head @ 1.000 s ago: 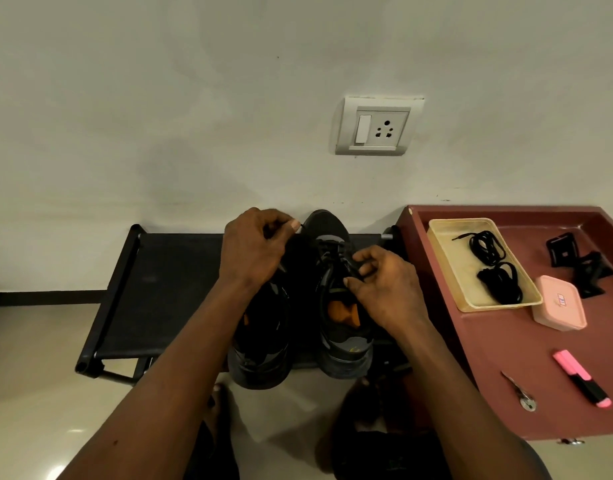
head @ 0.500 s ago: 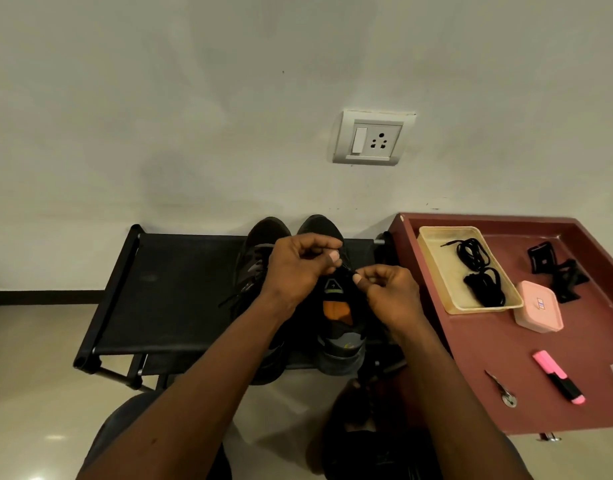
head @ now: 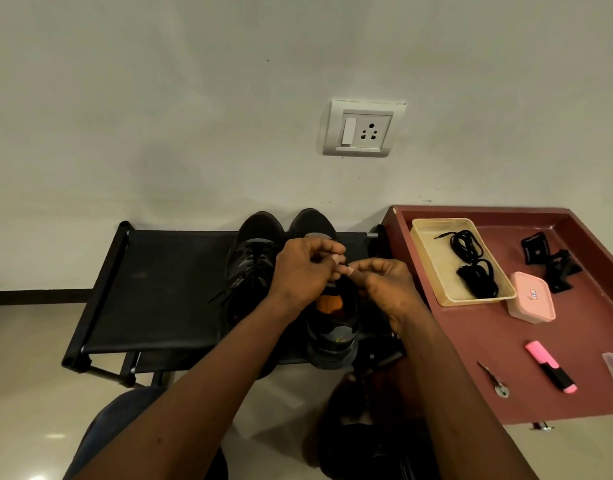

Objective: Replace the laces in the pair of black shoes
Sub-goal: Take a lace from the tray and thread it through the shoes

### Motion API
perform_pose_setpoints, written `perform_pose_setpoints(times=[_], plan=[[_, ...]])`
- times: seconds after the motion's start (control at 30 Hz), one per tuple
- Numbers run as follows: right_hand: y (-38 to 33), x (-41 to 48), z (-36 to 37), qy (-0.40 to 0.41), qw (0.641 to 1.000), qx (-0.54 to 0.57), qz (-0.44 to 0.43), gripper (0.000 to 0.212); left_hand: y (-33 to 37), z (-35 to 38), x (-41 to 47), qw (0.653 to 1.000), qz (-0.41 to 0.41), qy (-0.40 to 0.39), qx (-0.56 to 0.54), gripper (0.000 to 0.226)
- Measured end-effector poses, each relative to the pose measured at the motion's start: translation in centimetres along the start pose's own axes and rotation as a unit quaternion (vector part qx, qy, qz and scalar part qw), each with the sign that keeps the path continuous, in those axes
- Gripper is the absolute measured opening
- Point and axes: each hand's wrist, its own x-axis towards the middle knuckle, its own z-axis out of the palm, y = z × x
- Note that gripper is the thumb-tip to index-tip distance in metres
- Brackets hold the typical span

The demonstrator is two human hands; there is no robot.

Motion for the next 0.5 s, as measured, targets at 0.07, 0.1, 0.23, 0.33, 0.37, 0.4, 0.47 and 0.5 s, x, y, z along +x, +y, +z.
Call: perform_pose_setpoints(times=[0.07, 0.1, 0.23, 0.33, 0.37, 0.4, 0.47, 0.5], plan=[[0.0, 0.0, 0.0, -0.002, 1.0, -0.012, -0.004, 0.01, 0.3, -0.5, 0.0, 0.999, -0.023, -0.027, -0.015, 0.022], [0.0, 0.0, 0.0, 0.0, 1.0, -0.022, -0.008, 0.007, 0.4, -0.8, -0.1, 0.999, -0.027, -0.039, -0.016, 0.024], [0.3, 0.2, 0.0, 0.021, 0.998, -0.056, -0.029, 0.003, 0.6, -1.7, -0.1, 0.996, 0.028, -0.027, 0.076, 0.025], [0.5, 0.5, -0.3, 0.019, 0.997, -0.072, -0.037, 0.004, 0.6, -1.3, -0.3, 0.964, 0.112, -0.011, 0.241, 0.024], [0.6, 0.6, -0.3, 0.016, 0.997, -0.073, -0.035, 0.004, 0.6, -1.0, -0.5, 0.945, 0.135, -0.003, 0.298, 0.023], [0.7, 0.7, -0.4, 0.014, 0.997, -0.07, -0.031, 0.004, 0.5, -0.6, -0.7, 0.926, 0.155, 0.011, 0.345, 0.021], [0.8, 1.0, -0.6, 0.008, 0.998, -0.056, -0.017, 0.005, 0.4, 0.1, -1.1, 0.889, 0.198, 0.05, 0.41, 0.018], [0.8, 1.2, -0.7, 0.002, 0.999, -0.044, -0.008, 0.006, 0.3, 0.3, -1.2, 0.871, 0.221, 0.07, 0.433, 0.017]])
